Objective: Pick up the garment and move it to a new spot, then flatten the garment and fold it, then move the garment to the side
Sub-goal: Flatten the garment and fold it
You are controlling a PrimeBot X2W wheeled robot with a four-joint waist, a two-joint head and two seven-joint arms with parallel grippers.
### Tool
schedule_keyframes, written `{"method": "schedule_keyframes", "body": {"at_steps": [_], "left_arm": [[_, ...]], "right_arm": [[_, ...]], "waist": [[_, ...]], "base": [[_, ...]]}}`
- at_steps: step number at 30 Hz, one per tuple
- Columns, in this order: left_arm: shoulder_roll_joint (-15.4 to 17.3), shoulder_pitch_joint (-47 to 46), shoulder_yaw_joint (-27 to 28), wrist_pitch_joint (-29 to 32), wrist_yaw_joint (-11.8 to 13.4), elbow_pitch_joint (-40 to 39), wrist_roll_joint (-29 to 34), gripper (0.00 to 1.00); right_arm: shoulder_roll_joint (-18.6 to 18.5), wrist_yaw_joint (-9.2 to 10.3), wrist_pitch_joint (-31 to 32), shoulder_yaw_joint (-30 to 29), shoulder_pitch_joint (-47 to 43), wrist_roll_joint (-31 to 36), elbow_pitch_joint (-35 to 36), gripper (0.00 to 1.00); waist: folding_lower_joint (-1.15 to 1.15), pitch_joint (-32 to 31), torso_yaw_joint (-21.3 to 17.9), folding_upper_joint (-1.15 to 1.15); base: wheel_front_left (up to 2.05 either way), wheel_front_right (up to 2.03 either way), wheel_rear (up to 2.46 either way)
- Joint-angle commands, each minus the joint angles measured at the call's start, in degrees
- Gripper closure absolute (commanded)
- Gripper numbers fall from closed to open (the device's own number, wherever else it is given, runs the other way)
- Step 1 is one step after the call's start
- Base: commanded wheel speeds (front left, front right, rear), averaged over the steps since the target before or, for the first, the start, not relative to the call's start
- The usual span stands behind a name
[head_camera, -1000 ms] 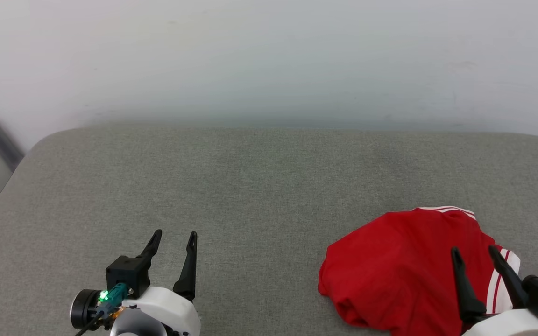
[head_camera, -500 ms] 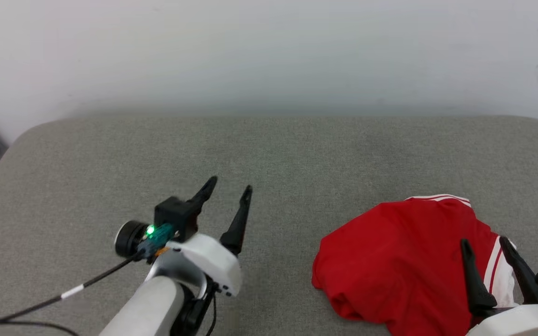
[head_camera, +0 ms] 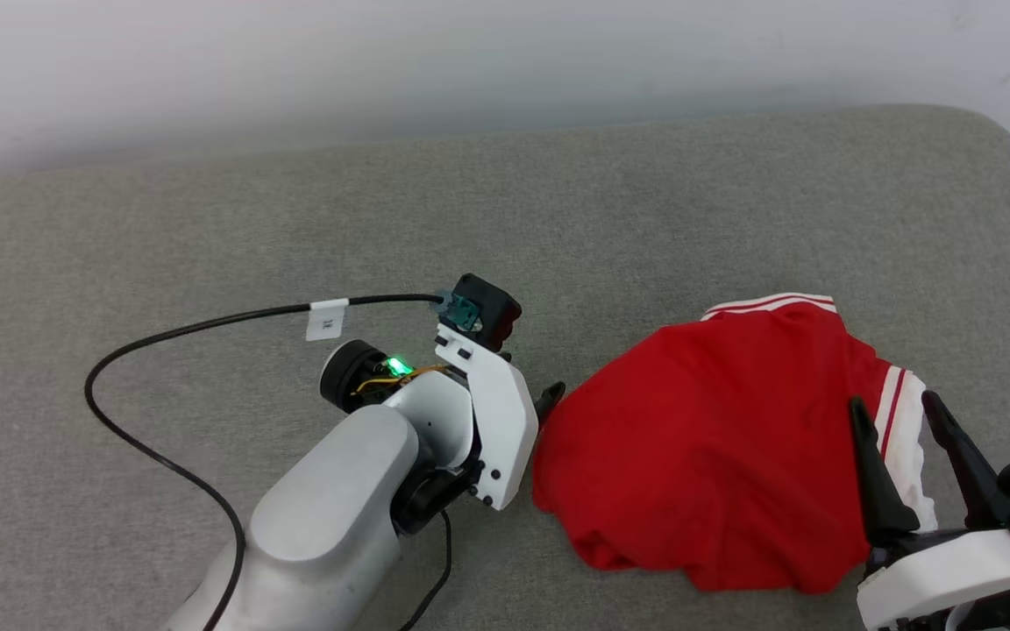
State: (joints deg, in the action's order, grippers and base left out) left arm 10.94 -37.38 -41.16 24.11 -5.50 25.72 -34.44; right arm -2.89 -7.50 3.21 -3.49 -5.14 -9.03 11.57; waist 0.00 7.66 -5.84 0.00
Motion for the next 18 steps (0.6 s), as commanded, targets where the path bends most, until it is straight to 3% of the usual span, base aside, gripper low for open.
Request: {"method": "schedule_keyframes", "body": {"at_steps": [1, 10, 12, 14, 18], "left_arm": [[-0.2, -1.1, -0.6, 1.7, -0.5, 0.9, -0.8, 0.00], [-0.8, -3.0, -8.5, 12.1, -1.9, 6.6, -4.7, 0.00], [-0.8, -2.4, -9.9, 12.6, -2.0, 7.8, -5.2, 0.63], [-0.7, -2.2, -10.7, 12.3, -2.0, 9.1, -5.6, 1.00], [-0.6, -3.5, -10.4, 8.0, -1.8, 10.3, -4.6, 1.00]], "right_arm": [[0.0, 0.02, -0.2, 0.0, 0.9, -0.5, -0.3, 0.00], [0.0, 0.02, -1.5, 0.3, 2.0, -1.9, -2.2, 0.00], [0.0, 0.02, -1.7, 0.4, 2.2, -2.1, -2.6, 0.00], [0.0, 0.02, -1.8, 0.5, 2.2, -2.5, -3.0, 0.00], [0.0, 0.02, -1.8, 0.2, 2.1, -2.6, -3.4, 0.00]], "waist": [[0.00, 1.9, -1.9, 0.00], [0.00, 4.1, -4.3, 0.00], [0.00, 4.1, -4.4, 0.00], [0.00, 3.9, -4.4, 0.00], [0.00, 3.0, -3.6, 0.00]], "base": [[0.00, 0.00, 0.00], [0.00, 0.00, 0.00], [0.00, 0.00, 0.00], [0.00, 0.00, 0.00], [0.00, 0.00, 0.00]]}}
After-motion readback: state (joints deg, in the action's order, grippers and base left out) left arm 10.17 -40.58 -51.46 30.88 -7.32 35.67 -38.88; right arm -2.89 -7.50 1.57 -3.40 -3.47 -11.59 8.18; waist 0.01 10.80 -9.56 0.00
